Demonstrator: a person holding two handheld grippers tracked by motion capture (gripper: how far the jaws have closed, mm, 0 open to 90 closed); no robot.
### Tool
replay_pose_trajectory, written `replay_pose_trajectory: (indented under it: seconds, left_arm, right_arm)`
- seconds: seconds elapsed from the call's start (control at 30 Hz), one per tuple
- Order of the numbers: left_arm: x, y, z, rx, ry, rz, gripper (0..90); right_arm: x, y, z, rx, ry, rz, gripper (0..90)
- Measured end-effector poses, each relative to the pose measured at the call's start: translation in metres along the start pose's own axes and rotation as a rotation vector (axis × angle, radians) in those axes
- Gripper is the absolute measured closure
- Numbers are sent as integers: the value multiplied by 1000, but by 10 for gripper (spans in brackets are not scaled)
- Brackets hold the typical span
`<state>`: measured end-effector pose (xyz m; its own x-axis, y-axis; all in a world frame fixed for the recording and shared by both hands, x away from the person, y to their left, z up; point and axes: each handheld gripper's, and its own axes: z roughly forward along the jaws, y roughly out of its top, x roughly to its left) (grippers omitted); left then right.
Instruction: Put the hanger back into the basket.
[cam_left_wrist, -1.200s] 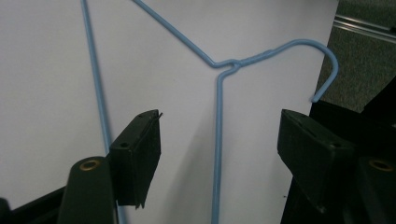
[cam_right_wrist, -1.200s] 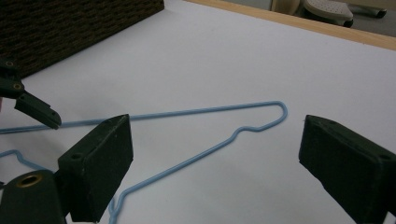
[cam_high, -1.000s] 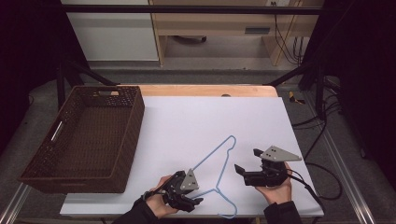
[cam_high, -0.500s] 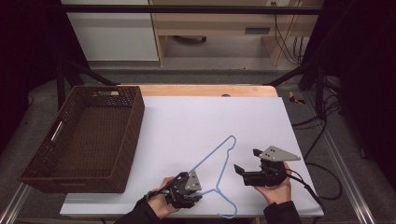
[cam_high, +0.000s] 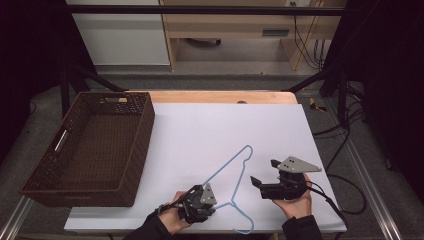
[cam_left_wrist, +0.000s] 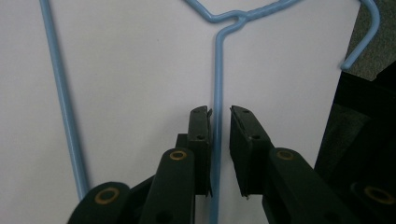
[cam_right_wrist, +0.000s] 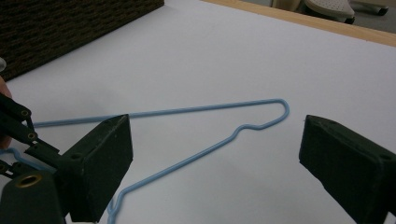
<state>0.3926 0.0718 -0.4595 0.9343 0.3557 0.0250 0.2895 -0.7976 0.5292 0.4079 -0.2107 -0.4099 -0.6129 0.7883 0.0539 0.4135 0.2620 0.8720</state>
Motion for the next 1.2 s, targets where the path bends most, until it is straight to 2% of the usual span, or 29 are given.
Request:
replay_pose_trajectory:
  seconds: [0.27,0.43,0.73,0.93,1.0,1.2]
  left_arm:
    - [-1,2,0,19,6,-5,824]
    - [-3,3,1,23,24,-2,858]
    - [-6,3,1,23,40,7,865]
    - [-7,4,-1,-3,25,-1,868]
    - [-7,5,-4,-7,31,5,868]
    - [-3,5,-16,-52,40,-17,869]
  right_arm:
    - [1,0,1,1,1,5,103]
    - [1,0,1,0,3,7,103]
    - [1,0,1,1,3,6,103]
    - [1,0,1,0,6,6,103]
    - [1,0,0,-1,7,6,103]
    - [0,0,0,-11,18,2,107]
